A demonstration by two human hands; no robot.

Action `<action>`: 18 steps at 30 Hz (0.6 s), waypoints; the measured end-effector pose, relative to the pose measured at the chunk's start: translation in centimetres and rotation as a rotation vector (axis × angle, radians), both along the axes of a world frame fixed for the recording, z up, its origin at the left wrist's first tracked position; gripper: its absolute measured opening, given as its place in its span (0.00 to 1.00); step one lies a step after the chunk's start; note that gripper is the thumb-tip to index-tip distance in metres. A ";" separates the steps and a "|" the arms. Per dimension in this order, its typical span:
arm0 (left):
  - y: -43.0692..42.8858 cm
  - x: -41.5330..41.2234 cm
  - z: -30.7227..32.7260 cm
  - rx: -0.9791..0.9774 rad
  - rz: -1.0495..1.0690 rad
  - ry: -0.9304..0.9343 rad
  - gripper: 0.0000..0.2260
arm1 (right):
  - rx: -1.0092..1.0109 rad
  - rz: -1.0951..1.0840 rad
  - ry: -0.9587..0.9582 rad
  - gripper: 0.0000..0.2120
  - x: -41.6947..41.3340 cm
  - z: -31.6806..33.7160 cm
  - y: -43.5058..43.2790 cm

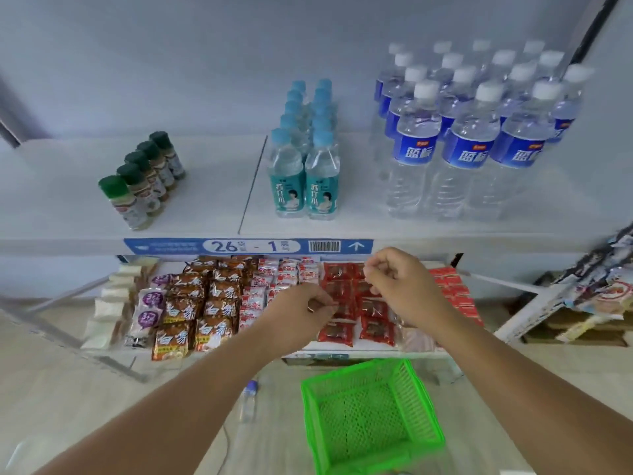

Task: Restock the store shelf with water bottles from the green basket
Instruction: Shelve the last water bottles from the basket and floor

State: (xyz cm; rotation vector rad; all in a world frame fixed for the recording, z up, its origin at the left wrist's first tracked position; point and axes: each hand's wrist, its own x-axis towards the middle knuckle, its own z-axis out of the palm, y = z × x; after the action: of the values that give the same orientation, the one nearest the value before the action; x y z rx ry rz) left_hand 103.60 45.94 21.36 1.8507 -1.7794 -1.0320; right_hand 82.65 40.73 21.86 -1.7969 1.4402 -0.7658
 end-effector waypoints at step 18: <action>8.0 22.3 -9.6 0.228 0.095 -0.088 0.03 | 0.253 0.116 0.044 0.04 20.3 -9.3 8.6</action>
State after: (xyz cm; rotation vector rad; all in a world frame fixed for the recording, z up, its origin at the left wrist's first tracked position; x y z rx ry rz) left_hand 125.94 53.90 11.71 2.1246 -1.6614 -1.1759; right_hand 102.93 49.28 12.59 -1.6930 1.3797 -0.4651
